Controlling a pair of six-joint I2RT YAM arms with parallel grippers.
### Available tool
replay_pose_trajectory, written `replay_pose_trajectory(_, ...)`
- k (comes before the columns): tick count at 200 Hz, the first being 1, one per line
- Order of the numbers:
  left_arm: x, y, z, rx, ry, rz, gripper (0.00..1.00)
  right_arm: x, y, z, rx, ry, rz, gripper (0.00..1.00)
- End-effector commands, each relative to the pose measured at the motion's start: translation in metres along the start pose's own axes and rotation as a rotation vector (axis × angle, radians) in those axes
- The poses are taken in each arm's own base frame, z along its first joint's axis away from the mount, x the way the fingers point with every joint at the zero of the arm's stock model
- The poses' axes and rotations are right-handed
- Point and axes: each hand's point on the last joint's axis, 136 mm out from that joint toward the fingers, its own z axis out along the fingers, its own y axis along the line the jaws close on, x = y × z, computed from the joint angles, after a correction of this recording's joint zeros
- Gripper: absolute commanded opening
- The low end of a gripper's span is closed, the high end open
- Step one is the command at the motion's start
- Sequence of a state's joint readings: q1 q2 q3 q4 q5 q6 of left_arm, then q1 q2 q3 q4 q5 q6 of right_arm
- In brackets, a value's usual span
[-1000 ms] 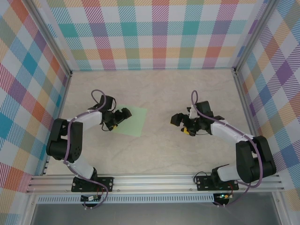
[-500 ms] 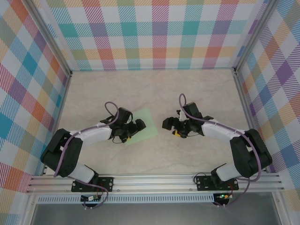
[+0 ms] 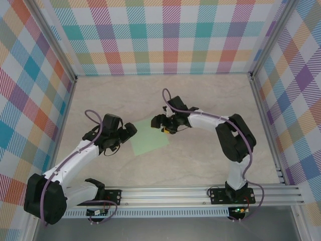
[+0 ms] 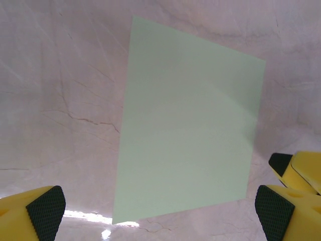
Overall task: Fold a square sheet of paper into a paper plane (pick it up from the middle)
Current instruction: Move the square sheet of paper to the center of the table.
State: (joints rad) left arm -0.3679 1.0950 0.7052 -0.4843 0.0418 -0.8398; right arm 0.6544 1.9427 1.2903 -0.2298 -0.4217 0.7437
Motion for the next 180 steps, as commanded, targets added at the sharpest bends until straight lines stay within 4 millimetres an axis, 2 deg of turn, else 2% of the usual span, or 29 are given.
replay_pose_trajectory(1, 0.003, 0.015, -0.008, -0.030, -0.002, 0.047, 1.00, -0.005, -0.004, 0.015, 0.077, 0.051, 0.006, 0.73)
replay_pose_trajectory(31, -0.003, 0.007, -0.019, 0.030, -0.049, 0.083, 1.00, -0.013, -0.010, 0.036, 0.111, 0.084, 0.037, 0.72)
replay_pose_trajectory(60, -0.007, -0.003, -0.029, 0.070, -0.067, 0.128, 1.00, -0.013, -0.038, 0.037, 0.241, 0.081, 0.068, 0.70)
replay_pose_trajectory(89, -0.007, -0.015, -0.036, 0.131, -0.075, 0.168, 1.00, 0.000, -0.065, 0.019, 0.353, 0.055, 0.090, 0.68)
replay_pose_trajectory(128, -0.005, -0.026, -0.036, 0.202, -0.074, 0.179, 1.00, 0.029, -0.107, -0.014, 0.439, 0.028, 0.130, 0.68)
replay_pose_trajectory(154, -0.001, -0.033, -0.033, 0.254, -0.057, 0.185, 1.00, 0.042, -0.126, -0.041, 0.503, 0.018, 0.118, 0.69)
replay_pose_trajectory(180, 0.002, -0.036, -0.031, 0.277, -0.045, 0.191, 1.00, 0.043, -0.139, -0.059, 0.508, 0.004, 0.127, 0.70)
